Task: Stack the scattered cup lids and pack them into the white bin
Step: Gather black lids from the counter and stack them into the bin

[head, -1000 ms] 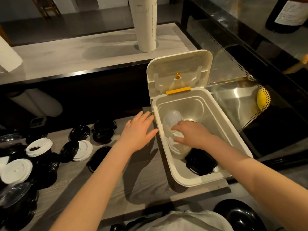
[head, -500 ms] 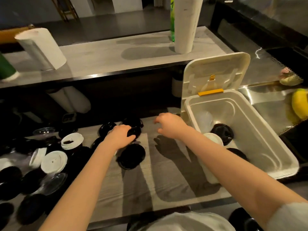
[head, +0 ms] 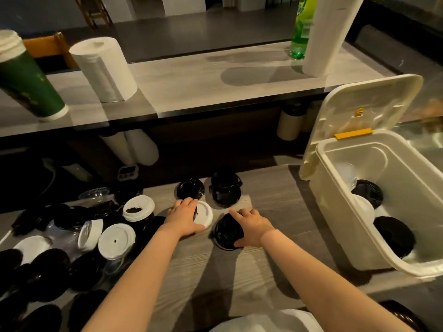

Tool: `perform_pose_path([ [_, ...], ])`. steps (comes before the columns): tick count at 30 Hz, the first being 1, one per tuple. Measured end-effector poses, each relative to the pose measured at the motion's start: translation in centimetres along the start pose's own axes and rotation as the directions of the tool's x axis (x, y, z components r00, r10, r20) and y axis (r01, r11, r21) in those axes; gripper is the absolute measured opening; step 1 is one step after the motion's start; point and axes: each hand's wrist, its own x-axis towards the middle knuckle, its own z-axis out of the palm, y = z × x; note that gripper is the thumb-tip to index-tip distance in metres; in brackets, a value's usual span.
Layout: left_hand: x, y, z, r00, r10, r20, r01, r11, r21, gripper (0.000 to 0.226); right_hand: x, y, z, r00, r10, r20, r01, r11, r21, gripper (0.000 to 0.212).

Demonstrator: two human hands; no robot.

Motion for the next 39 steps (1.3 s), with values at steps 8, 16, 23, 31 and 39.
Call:
perform_pose_path([
  [8, 0.7, 0.5, -0.5, 0.965, -0.028, -0.261, -0.112, 0.854, -0.508, 0.051, -0.4, -0.4, -3.0, 0.931, 0.049, -0.362, 0.095, 0.924, 0.369, 0.099],
  [16, -1.8, 1.6, -2.7, 0.973, -0.021, -0.231, -0.220, 0.236, -0.947, 0.013, -1.0, -5.0, -6.7, 0.760, -0.194, -0.620, 0.335, 0.935, 0.119, 0.094],
  [23, -2.0, -1.2, -2.2, 0.953, -0.264, -0.150, -0.127, 0.104, -0.986, 0.016, -1.0, -2.0, -0.4, 0.889, 0.145, -0.434, 0.039, 0.921, 0.388, 0.072],
  [31, -3.5, -4.5, -0.9, 0.954, -0.280, -0.110, -0.091, 0.082, -0.992, 0.012, -0.7, -3.7, 5.0, 0.906, 0.180, -0.384, -0.041, 0.939, 0.342, 0.091],
  [39, -3.6, -3.2, -1.4, 0.941, -0.308, -0.138, -0.106, 0.120, -0.987, 0.008, -1.6, -3.1, 0.9, 0.833, 0.243, -0.496, 0.039, 0.870, 0.492, 0.085],
])
